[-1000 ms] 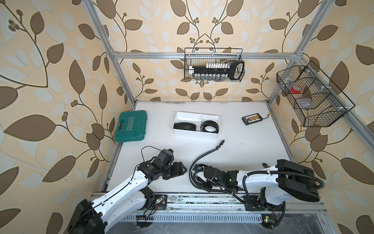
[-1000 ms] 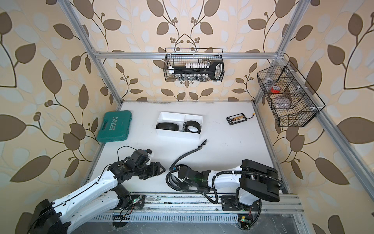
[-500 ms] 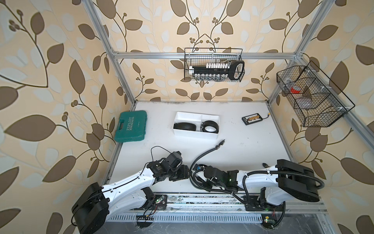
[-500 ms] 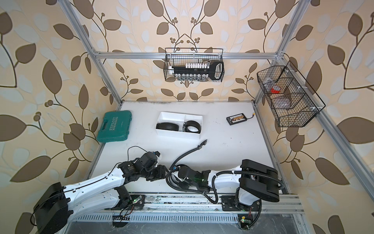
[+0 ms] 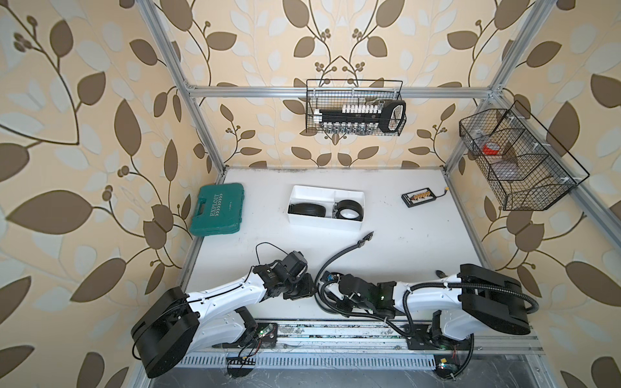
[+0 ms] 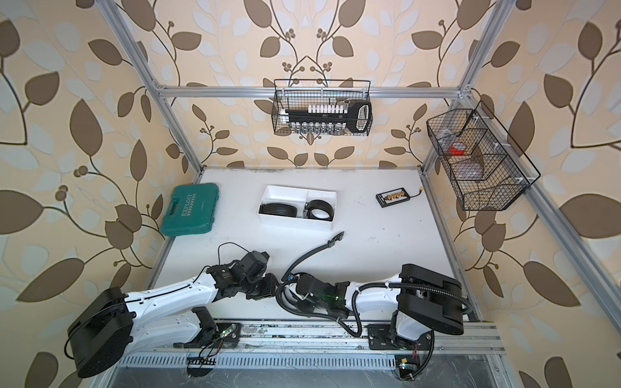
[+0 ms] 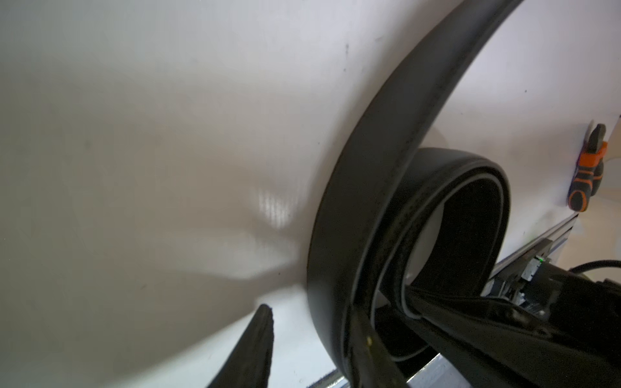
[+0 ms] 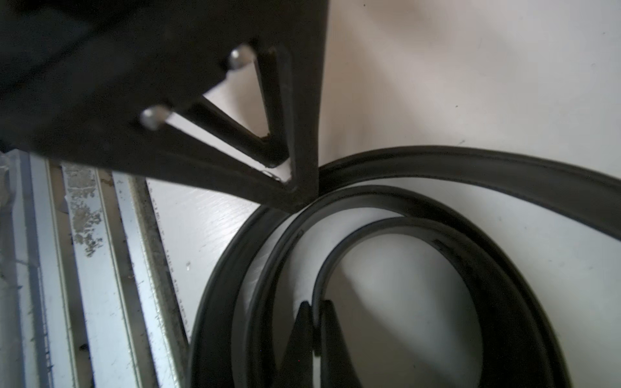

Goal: Place the belts into the storage roll
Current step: Roll the belt at the center of the board.

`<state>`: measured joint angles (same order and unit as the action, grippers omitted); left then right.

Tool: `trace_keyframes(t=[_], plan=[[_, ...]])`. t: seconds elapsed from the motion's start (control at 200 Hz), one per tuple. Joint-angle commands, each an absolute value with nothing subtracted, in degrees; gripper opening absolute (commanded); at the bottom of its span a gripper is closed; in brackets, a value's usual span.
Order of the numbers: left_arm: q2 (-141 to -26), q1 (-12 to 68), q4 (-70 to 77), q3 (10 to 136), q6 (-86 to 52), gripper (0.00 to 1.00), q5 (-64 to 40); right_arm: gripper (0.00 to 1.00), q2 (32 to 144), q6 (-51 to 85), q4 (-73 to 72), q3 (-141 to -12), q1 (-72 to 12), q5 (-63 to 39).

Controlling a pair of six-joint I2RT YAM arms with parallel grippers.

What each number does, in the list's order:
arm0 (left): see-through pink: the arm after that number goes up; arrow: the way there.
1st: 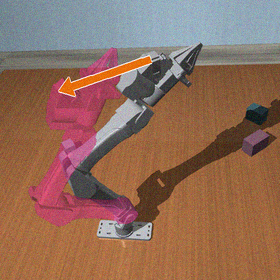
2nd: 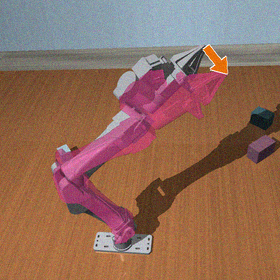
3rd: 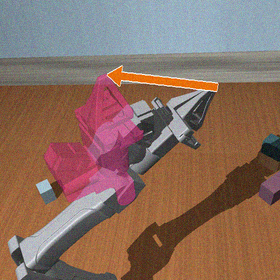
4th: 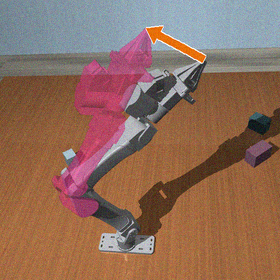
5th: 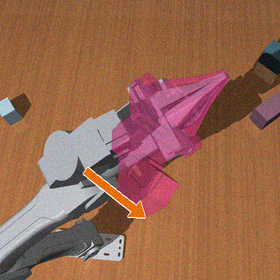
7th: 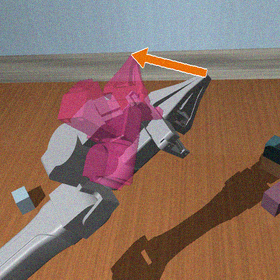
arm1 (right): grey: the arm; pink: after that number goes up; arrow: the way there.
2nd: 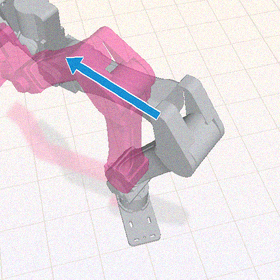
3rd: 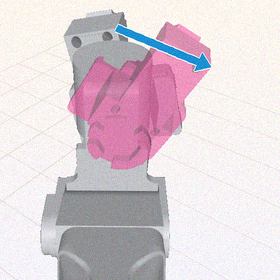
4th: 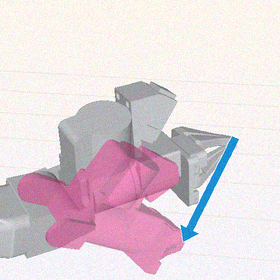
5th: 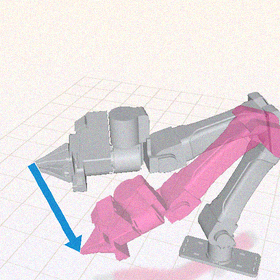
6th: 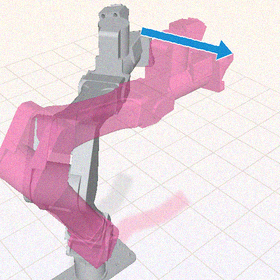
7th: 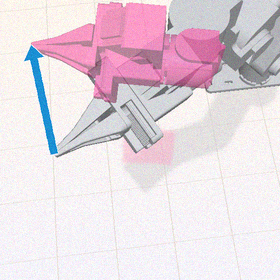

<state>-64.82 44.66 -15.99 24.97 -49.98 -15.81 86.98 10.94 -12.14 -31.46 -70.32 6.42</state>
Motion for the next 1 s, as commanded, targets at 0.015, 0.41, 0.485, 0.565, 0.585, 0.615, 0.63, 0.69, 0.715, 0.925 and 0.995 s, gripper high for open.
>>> trace_keyframes(t=[0.015, 0.41, 0.485, 0.565, 0.585, 0.615, 0.63, 0.69, 0.715, 0.925, 0.995], plan=[[-66.72, 45.09, -18.29, 28.21, -47.48, 0.25, -13.04, 0.0, 86.87, 11.43, -11.54, -30.85, -70.05, 6.64], [-81.33, 39.89, -21.1, 38.92, -38.21, 0.0, -12.02, 0.0, 82.79, 11.07, -8.22, -30.85, -71.4, 2.84], [-84.79, 38.26, -20.78, 41.79, -36.01, 0.0, -12.78, 0.0, 81.8, 11.48, -8.08, -30.68, -72.18, 2.1], [-87.42, 38.04, -20.59, 45.69, -34.0, 0.0, -13.63, 0.0, 81.78, 12.42, -9.72, -30.06, -72.84, 1.68], [-88.02, 38.04, -20.55, 46.69, -33.69, 0.0, -13.97, 0.0, 82.04, 12.68, -10.34, -29.9, -72.96, 1.67], [-88.97, 37.99, -20.23, 48.12, -33.45, 0.0, -14.67, 0.0, 82.59, 13.03, -11.26, -29.73, -73.13, 1.85], [-89.51, 38.04, -20.1, 48.81, -33.34, 0.0, -15.11, 0.0, 82.95, 13.21, -11.67, -29.71, -73.25, 1.93], [-91.58, 38.08, -19.97, 51.92, -32.81, 0.0, -16.48, 0.0, 84.77, 13.93, -13.73, -29.83, -73.78, 2.79], [-92.36, 38.2, -20.02, 52.97, -32.65, 0.0, -16.97, 0.0, 85.54, 14.22, -14.46, -30.01, -74.25, 3.83], [-95.97, 38.34, -21.55, 59.38, -31.06, 0.0, -18.7, 0.0, 93.01, 16.31, -23.17, -31.84, -75.99, 8.96], [-97.46, 38.32, -23.27, 62.07, -30.01, 0.0, -18.9, 0.0, 95.55, 16.52, -23.97, -33.54, -76.85, 9.46]])
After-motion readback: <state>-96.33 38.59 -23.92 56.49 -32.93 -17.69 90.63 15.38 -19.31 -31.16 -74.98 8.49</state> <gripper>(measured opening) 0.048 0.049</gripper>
